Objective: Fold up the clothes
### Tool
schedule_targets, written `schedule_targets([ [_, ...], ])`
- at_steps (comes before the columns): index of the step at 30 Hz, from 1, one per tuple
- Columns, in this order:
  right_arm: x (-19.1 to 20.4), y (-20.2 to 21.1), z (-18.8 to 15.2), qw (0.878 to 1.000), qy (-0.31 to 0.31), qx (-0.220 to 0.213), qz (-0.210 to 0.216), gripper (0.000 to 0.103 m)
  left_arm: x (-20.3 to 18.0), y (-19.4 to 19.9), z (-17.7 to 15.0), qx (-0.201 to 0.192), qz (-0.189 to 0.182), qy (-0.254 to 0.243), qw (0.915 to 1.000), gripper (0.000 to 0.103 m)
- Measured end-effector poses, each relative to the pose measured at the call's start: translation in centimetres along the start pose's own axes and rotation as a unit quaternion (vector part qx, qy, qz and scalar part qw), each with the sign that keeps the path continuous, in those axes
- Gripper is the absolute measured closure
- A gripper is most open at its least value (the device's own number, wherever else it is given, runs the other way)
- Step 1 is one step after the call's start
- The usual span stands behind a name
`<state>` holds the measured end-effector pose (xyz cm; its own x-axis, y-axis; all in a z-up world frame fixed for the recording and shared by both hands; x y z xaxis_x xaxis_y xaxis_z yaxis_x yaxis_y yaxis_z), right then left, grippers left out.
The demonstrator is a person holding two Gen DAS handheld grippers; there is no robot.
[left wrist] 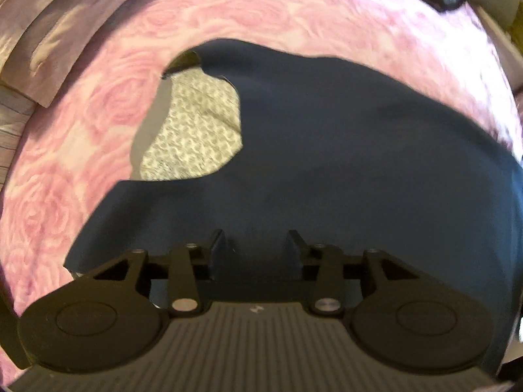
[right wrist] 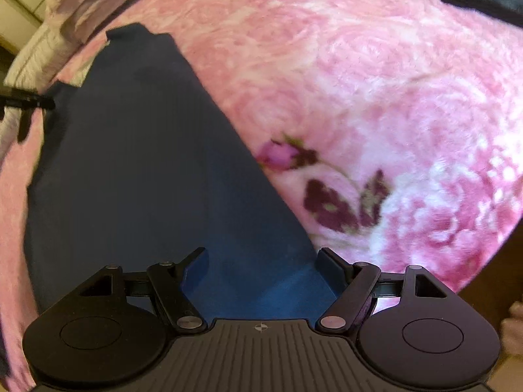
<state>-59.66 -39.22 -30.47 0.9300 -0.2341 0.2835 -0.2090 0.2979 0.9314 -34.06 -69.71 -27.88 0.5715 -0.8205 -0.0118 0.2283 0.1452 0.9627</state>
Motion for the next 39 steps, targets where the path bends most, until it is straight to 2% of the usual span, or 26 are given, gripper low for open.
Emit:
schedule_targets([
  [3, 1.3, 0.6, 0.1, 0.999, 0.029, -0.013, 0.020, 0.027, 0.2, -0.2, -1.5, 0.020, 0.017, 0.016, 0.9995, 0.058],
  [5, 2.2, 0.7, 0.2, 0.999, 0.037, -0.013, 0.035, 0.027, 0.8, -0.1, -3.5, 0.030, 0.019, 0.049, 0.9982, 0.053],
  [7, 3.2, 0.4, 0.1, 0.998, 0.046, -0.009, 0.048, 0.027, 1.1, 0.1, -5.7, 0.030, 0.008, 0.094, 0.9951, 0.053],
  [9, 4.1, 0.0, -0.1, 0.997, 0.055, -0.005, 0.058, 0.027, 1.4, 0.3, -7.9, 0.029, -0.004, 0.139, 0.9899, 0.052],
  [14, 7.2, -1.5, 0.5, 0.990, 0.109, 0.012, 0.083, 0.027, 0.6, -0.2, -11.3, -0.004, -0.048, 0.226, 0.9729, 0.052],
  [15, 8.0, -1.9, 1.0, 0.988, 0.125, 0.013, 0.086, 0.027, 0.3, -0.4, -11.8, -0.008, -0.052, 0.237, 0.9701, 0.052],
  [18, 10.2, -3.0, 2.8, 0.982, 0.164, 0.014, 0.092, 0.027, -0.3, -0.1, -12.9, -0.023, -0.026, 0.233, 0.9719, 0.052],
  [21, 12.4, -4.2, 4.0, 0.973, 0.205, 0.018, 0.100, 0.027, 0.1, 0.6, -14.8, -0.040, -0.012, 0.250, 0.9674, 0.044],
  [22, 13.2, -4.5, 4.2, 0.970, 0.218, 0.021, 0.102, 0.027, 0.3, 0.7, -15.5, -0.045, -0.011, 0.256, 0.9656, 0.044],
  [25, 15.4, -5.5, 3.9, 0.962, 0.246, 0.033, 0.111, 0.027, 0.7, 0.4, -17.1, -0.052, -0.050, 0.273, 0.9592, 0.046],
  [26, 16.1, -5.8, 3.6, 0.960, 0.254, 0.038, 0.115, 0.027, 0.7, 0.5, -17.2, -0.055, -0.057, 0.269, 0.9598, 0.049],
  [27, 16.9, -6.1, 3.2, 0.957, 0.261, 0.043, 0.120, 0.027, 0.8, 0.6, -17.3, -0.060, -0.063, 0.266, 0.9600, 0.066],
  [28, 17.8, -6.2, 2.6, 0.954, 0.266, 0.049, 0.130, 0.027, 0.8, 0.6, -17.3, -0.063, -0.073, 0.263, 0.9599, 0.078],
  [29, 18.6, -6.3, 1.9, 0.951, 0.272, 0.055, 0.140, 0.027, 0.9, 0.7, -17.3, -0.065, -0.084, 0.261, 0.9596, 0.094],
  [32, 21.7, -6.8, -1.0, 0.936, 0.297, 0.079, 0.172, 0.027, 0.9, 1.1, -17.2, -0.072, -0.094, 0.229, 0.9661, 0.103],
  [34, 24.1, -7.4, -3.4, 0.924, 0.317, 0.095, 0.191, 0.027, 1.1, 2.1, -17.4, -0.085, -0.092, 0.213, 0.9690, 0.103],
  [37, 27.1, -8.3, -7.2, 0.909, 0.340, 0.114, 0.211, 0.027, 2.3, 3.5, -17.9, -0.113, -0.090, 0.218, 0.9652, 0.103],
  [39, 28.7, -9.1, -9.9, 0.903, 0.360, 0.118, 0.200, 0.027, 2.9, 4.2, -18.3, -0.127, -0.088, 0.220, 0.9631, 0.103],
])
Point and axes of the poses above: each gripper's, at about its wrist camera, not at the fingertips, and y roughly against the way its jaws point, x to its left, z to its top, the point moved 4 cm from there along -y, roughly the way its jaws point, and after that the axes turned 7 degrees about -y, right-handed, at the moved point
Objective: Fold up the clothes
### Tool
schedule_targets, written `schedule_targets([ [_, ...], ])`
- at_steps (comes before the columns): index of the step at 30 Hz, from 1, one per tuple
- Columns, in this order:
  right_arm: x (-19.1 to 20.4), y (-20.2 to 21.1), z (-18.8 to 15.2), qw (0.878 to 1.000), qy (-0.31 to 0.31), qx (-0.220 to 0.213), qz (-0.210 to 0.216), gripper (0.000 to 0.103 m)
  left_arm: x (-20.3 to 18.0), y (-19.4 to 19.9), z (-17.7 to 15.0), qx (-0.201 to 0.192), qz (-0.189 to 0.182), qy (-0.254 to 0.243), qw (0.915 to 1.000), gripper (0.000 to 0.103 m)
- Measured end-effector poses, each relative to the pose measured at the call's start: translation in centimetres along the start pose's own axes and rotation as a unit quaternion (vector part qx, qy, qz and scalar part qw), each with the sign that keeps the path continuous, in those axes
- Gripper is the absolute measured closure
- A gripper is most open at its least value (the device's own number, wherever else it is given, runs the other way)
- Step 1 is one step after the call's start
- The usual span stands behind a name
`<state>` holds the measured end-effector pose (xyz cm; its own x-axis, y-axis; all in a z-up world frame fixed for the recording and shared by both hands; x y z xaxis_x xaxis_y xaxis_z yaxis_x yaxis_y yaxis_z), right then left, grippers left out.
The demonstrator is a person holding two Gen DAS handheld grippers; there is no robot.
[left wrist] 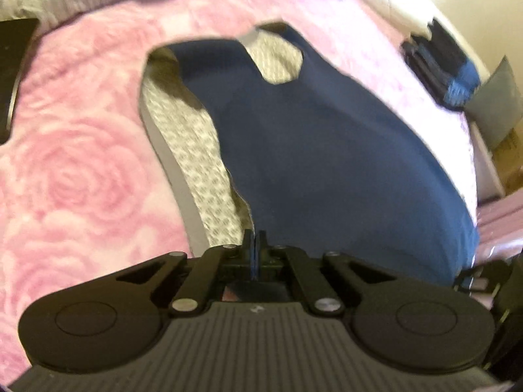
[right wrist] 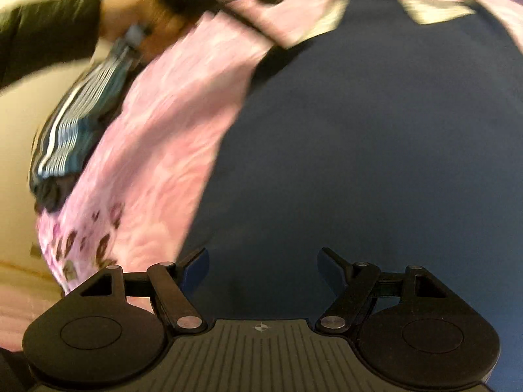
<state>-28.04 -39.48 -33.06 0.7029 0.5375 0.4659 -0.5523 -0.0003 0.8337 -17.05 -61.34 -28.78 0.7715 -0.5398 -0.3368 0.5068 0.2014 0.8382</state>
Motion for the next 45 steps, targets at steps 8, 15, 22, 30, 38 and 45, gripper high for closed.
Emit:
schedule_targets([
  [8, 3.4, -4.5, -1.9, 0.984, 0.062, -0.018, -0.167, 0.067, 0.2, 0.9, -1.1, -0.015, -0.001, -0.033, 0.9994, 0.103],
  [15, 7.1, -4.8, 0.3, 0.989, 0.047, -0.027, -0.137, 0.103, 3.2, 3.1, -0.9, -0.055, 0.026, -0.022, 0.9979, 0.103],
  [22, 9.5, -8.3, 2.5, 0.992, 0.025, -0.031, -0.118, 0.103, 3.6, 4.1, -1.5, -0.055, 0.027, -0.004, 0.9981, 0.103],
  [30, -2.0, 1.6, 5.4, 0.983, -0.020, -0.069, -0.171, 0.029, 1.7, 1.5, 4.1, -0.108, 0.038, 0.059, 0.9916, 0.072],
  [38, -20.8, 6.2, 17.2, 0.984, -0.016, -0.111, -0.140, 0.029, 4.1, -4.3, 10.7, -0.148, 0.101, 0.155, 0.9715, 0.063],
  [45, -34.8, 4.8, 28.1, 0.988, -0.076, -0.125, -0.053, 0.029, 4.3, -4.6, 12.3, -0.200, 0.038, 0.214, 0.9554, 0.103],
])
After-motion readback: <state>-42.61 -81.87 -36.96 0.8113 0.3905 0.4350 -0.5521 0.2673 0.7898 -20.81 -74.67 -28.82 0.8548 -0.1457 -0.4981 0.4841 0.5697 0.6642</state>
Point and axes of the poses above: each gripper's, at about its wrist camera, not at the fingertips, and y roughly against the way its jaws point, x to its left, z to its top, the point moved 4 cm from there along -y, roughly the way its jaws point, and after that the axes turned 7 degrees about -y, right-handed, at the moved point
